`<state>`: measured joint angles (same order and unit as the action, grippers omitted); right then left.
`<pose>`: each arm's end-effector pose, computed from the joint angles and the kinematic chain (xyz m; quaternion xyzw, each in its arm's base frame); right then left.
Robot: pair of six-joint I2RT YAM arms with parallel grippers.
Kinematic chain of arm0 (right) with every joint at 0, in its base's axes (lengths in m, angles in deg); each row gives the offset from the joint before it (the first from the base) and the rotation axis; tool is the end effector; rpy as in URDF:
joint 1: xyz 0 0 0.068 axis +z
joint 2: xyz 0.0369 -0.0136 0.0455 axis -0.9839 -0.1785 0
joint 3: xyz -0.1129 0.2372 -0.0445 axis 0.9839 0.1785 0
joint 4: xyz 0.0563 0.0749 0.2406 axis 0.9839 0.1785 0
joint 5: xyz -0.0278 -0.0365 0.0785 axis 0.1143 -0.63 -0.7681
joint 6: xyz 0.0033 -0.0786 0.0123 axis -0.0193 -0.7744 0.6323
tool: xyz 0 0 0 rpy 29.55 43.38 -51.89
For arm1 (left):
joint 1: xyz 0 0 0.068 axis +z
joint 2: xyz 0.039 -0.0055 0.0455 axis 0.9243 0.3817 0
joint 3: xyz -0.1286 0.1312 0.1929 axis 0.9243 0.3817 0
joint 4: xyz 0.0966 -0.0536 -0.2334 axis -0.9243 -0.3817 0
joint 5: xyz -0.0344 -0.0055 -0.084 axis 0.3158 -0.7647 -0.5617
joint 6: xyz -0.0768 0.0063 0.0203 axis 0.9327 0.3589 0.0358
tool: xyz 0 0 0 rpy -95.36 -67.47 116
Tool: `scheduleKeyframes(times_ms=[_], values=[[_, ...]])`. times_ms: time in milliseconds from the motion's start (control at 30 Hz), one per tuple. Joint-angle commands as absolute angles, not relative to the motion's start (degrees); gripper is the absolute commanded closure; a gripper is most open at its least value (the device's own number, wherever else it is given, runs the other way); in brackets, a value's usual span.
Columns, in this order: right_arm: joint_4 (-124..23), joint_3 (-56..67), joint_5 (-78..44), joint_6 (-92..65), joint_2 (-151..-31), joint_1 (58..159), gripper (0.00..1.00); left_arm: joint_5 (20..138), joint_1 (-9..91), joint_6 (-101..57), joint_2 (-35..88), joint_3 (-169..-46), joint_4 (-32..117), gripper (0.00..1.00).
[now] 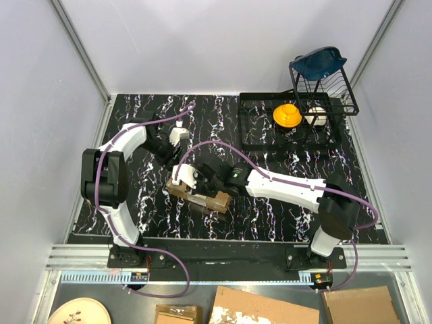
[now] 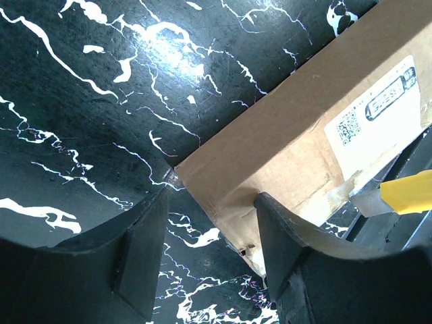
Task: Unpack the express box
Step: Cut the express box at the center of the board.
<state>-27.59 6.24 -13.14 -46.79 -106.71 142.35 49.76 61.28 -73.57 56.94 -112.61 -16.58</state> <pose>0.1778 0.3543 0.2323 -0.6599 0.6485 0.1480 0.3494 0.3346 -0.0790 0.1734 0.3858 0.8631 -0.2974 0.1332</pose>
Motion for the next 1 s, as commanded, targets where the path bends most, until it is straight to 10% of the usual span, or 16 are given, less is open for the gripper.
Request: scheduleKeyframes(times_ms=[0,967], values=[[-28.6,4.4,-11.2,-47.2,-106.3,142.6,1.00,52.5,61.8,-75.9,57.4,-112.0,-15.0,0.43],[-27.6,3.0,-14.1,-45.1,-106.0,142.8,1.00,52.0,61.8,-75.8,57.8,-112.5,-15.4,0.44]])
